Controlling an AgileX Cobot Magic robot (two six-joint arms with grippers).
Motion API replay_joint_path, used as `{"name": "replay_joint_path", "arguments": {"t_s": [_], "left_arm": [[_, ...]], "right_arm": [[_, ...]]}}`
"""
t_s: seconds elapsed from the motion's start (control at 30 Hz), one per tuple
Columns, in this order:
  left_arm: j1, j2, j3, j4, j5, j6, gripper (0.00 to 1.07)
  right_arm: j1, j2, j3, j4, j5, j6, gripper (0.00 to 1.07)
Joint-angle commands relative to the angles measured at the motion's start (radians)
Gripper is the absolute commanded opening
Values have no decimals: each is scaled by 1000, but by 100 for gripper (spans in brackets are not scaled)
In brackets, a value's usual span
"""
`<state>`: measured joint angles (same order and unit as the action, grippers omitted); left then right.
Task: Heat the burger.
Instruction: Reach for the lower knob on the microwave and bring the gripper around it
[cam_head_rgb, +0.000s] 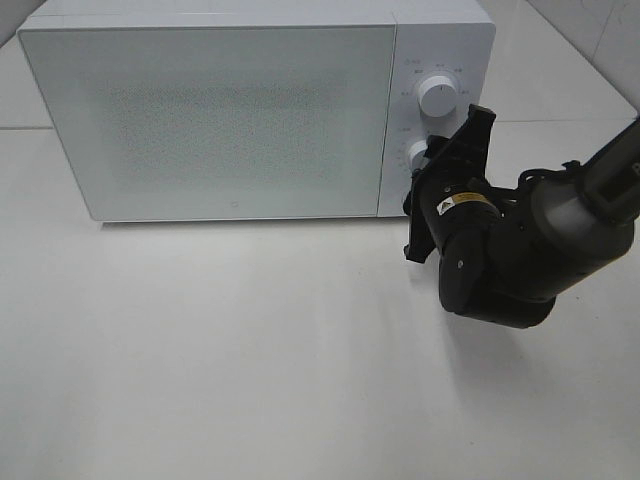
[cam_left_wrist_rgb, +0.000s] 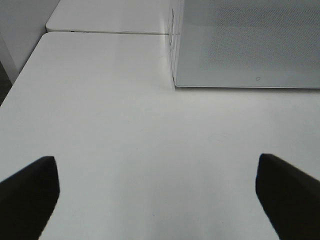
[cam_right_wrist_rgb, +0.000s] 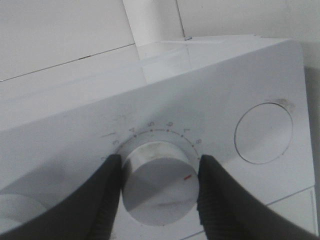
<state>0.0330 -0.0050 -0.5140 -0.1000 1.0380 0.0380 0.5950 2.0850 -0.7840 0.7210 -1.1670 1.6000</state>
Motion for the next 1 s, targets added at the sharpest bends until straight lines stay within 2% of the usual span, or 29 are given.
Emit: {"name": "replay_joint_path", "arguments": {"t_s": [0.03,0.17,0.27,0.3,0.33,0.37,0.57,0.8,1.0], "left_arm": [[1,-21,1,-4,-5,1,102],[1,-21,1,-4,-5,1,102],[1,-21,1,-4,-5,1,102],[1,-21,1,-4,-5,1,102],[1,-21,1,-4,-5,1,102],[1,-21,1,-4,-5,1,102],[1,-21,1,-4,-5,1,102],[1,-21,1,-4,-5,1,102],[1,-21,1,-4,-5,1,102]], "right_arm": [[9,-11,-44,-146,-64,-45,3],[9,-11,-44,-145,-67,-59,6],[9,-11,-44,-129,-68,-73,13],[9,-11,-44,-112,-65,-85,18],[9,-11,-44,-112,-65,-85,18],[9,-11,-44,-87,-64,-107,24],[9,-11,-44,-21,-59,-158,35],[9,-11,-44,41,-49,-202,39],[9,-11,-43,59,-50,-220,50]]}}
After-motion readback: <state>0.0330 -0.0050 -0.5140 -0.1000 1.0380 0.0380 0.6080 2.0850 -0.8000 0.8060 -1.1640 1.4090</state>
